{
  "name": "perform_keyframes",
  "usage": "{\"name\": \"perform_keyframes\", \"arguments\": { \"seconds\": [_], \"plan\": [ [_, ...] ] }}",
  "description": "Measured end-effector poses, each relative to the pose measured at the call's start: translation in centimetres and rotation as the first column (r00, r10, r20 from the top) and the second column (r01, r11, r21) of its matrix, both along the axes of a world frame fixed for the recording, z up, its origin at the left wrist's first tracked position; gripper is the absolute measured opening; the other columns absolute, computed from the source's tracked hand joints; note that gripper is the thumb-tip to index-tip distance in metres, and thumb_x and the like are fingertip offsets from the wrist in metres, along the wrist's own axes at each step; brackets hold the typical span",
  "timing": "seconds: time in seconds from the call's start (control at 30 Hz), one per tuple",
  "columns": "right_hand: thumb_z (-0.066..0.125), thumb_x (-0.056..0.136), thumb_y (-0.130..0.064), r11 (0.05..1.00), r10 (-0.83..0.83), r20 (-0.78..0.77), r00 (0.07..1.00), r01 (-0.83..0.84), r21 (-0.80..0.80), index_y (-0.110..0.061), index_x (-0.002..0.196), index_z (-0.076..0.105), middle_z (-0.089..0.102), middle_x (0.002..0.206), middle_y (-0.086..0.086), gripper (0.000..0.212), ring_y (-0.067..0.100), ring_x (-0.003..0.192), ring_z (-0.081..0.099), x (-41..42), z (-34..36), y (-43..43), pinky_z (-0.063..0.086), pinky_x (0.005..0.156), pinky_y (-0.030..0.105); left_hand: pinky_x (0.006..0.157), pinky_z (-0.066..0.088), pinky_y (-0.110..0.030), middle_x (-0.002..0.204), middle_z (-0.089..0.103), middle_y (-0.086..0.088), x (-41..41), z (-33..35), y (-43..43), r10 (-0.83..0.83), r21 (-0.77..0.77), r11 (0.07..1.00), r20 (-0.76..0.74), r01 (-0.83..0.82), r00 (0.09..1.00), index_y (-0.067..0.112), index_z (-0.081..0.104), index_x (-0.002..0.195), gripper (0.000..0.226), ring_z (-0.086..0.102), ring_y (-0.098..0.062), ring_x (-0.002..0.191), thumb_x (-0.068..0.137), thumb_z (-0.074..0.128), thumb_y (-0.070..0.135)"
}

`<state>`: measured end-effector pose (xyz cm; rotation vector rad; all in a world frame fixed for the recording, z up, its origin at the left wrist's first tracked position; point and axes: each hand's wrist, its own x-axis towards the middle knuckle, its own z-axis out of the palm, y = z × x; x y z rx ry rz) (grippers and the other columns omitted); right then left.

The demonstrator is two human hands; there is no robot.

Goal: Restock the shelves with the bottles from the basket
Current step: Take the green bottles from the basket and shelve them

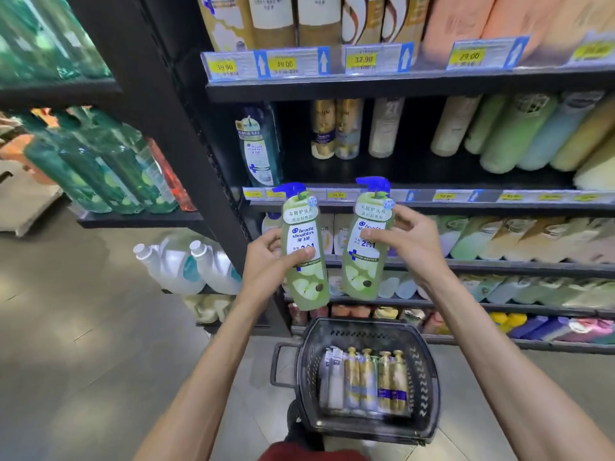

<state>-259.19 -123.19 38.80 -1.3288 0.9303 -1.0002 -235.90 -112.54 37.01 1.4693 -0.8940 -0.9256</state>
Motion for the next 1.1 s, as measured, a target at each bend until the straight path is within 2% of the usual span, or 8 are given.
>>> {"name": "perform_keyframes", "arguments": {
  "seconds": [0.1, 0.27, 0.37, 0.5, 0.57, 0.67, 0.8, 1.1],
  "plan": [
    [0.087, 0.065, -0.011, 0.999, -0.02, -0.026, 0.999, 0.019, -0.043, -0.025, 0.1, 0.077, 0.078, 0.1, -0.002, 0.039, 0.016, 0.094, 0.074, 2.7, 1.0, -1.5, 0.059, 0.075, 0.027, 0.073, 0.058, -0.021, 0.099, 0.079, 0.004, 2.6, 0.2, -1.6, -0.005, -0.02, 1.0, 0.012, 0.005, 1.0, 0.013, 0.07, 0.105, 0.043, 0.076, -0.014, 0.094, 0.069, 0.093, 0.014],
    [0.089, 0.064, -0.015, 0.995, -0.092, -0.019, 0.996, 0.091, -0.043, -0.024, 0.101, 0.076, 0.077, 0.102, -0.004, 0.04, 0.017, 0.1, 0.072, 6.3, 1.0, -3.3, 0.059, 0.083, 0.033, 0.071, 0.058, -0.019, 0.098, 0.079, 0.004, 6.6, 0.2, -3.3, -0.03, -0.038, 0.999, 0.022, 0.031, 0.999, 0.012, 0.07, 0.106, 0.043, 0.076, -0.013, 0.093, 0.07, 0.093, 0.014],
    [0.09, 0.065, -0.011, 0.99, -0.14, 0.066, 0.988, 0.142, -0.026, -0.015, 0.107, 0.073, 0.077, 0.103, 0.0, 0.045, 0.019, 0.098, 0.073, 8.0, 0.8, -4.0, 0.059, 0.079, 0.03, 0.073, 0.059, -0.022, 0.098, 0.079, 0.005, 8.6, 0.2, -4.1, -0.055, -0.031, 0.998, 0.038, 0.057, 0.998, 0.014, 0.07, 0.106, 0.043, 0.076, -0.013, 0.093, 0.07, 0.094, 0.015],
    [0.087, 0.07, -0.012, 0.982, -0.186, 0.147, 0.971, 0.188, 0.0, -0.01, 0.109, 0.07, 0.076, 0.105, 0.005, 0.043, 0.023, 0.099, 0.073, 9.5, 1.2, -5.0, 0.06, 0.078, 0.033, 0.069, 0.057, -0.018, 0.098, 0.079, 0.005, 10.3, 0.1, -4.7, -0.073, -0.026, 0.997, 0.037, 0.074, 0.997, 0.013, 0.071, 0.106, 0.043, 0.076, -0.012, 0.091, 0.07, 0.093, 0.014],
    [0.086, 0.071, -0.013, 0.978, -0.204, 0.184, 0.961, 0.207, 0.006, -0.01, 0.109, 0.069, 0.076, 0.106, 0.004, 0.041, 0.022, 0.098, 0.074, 10.2, 1.5, -5.4, 0.059, 0.073, 0.029, 0.069, 0.057, -0.019, 0.098, 0.079, 0.004, 10.8, -0.1, -4.9, -0.077, -0.028, 0.997, 0.029, 0.077, 0.997, 0.011, 0.07, 0.106, 0.043, 0.076, -0.013, 0.09, 0.069, 0.094, 0.015],
    [0.086, 0.071, -0.015, 0.974, -0.217, 0.195, 0.956, 0.225, -0.018, -0.013, 0.107, 0.069, 0.076, 0.107, 0.003, 0.04, 0.021, 0.099, 0.073, 11.0, 2.3, -6.2, 0.058, 0.069, 0.026, 0.069, 0.057, -0.02, 0.098, 0.079, 0.003, 11.0, -0.2, -5.5, -0.086, -0.028, 0.996, 0.019, 0.086, 0.996, 0.01, 0.07, 0.106, 0.044, 0.076, -0.015, 0.09, 0.069, 0.094, 0.014],
    [0.086, 0.072, -0.016, 0.968, -0.235, 0.184, 0.955, 0.246, -0.041, -0.013, 0.107, 0.067, 0.076, 0.107, 0.002, 0.04, 0.02, 0.099, 0.073, 11.6, 2.9, -7.4, 0.061, 0.074, 0.032, 0.07, 0.058, -0.021, 0.099, 0.079, 0.003, 11.3, 0.1, -6.0, -0.094, -0.043, 0.995, 0.013, 0.095, 0.995, 0.013, 0.069, 0.108, 0.048, 0.076, -0.015, 0.092, 0.068, 0.095, 0.018],
    [0.085, 0.075, -0.013, 0.895, -0.427, 0.328, 0.843, 0.447, 0.017, -0.012, 0.106, 0.056, 0.071, 0.112, 0.01, 0.042, 0.02, 0.102, 0.072, 13.5, 1.8, -9.6, 0.06, 0.079, 0.034, 0.069, 0.057, -0.02, 0.098, 0.079, 0.003, 12.4, 0.4, -6.1, -0.09, -0.041, 0.995, 0.038, 0.091, 0.995, 0.015, 0.069, 0.104, 0.045, 0.076, -0.014, 0.089, 0.067, 0.095, 0.02]
  ]
}}
